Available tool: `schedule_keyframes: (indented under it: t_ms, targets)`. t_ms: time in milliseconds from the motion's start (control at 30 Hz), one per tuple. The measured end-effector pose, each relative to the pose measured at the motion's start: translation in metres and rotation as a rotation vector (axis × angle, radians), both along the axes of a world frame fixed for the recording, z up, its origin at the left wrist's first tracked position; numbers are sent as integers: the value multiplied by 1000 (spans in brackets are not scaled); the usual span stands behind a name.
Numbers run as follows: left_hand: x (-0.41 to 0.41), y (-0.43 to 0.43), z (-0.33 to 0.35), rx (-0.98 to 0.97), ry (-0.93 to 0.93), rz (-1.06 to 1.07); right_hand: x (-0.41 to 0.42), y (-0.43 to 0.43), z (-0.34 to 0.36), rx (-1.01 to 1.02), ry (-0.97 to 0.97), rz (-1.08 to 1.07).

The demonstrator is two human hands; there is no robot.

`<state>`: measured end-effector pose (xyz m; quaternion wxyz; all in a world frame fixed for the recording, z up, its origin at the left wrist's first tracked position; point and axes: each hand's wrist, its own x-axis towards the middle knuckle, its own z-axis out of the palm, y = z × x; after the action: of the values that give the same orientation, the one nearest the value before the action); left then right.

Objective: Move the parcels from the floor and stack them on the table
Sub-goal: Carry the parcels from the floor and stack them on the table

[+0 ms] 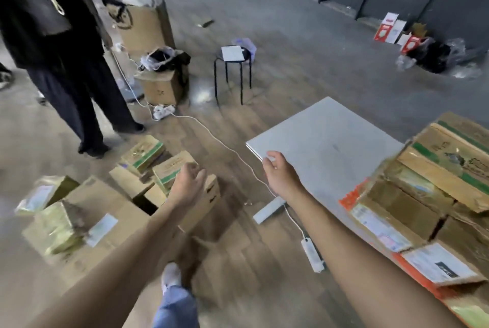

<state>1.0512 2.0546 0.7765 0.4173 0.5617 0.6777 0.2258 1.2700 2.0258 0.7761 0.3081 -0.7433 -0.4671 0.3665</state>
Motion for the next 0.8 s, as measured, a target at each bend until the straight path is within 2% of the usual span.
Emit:
schedule_keyframes:
  t_ms: [233,467,800]
  targets:
    - [-114,75,-38,-67,-99,166,-116,108,-37,-83,20,131]
    - [-204,169,-81,-172,-132,250,-217,221,-78,-181,-61,181]
    - [-250,243,-172,-431,-131,300,-258,318,-174,-370,-135,246]
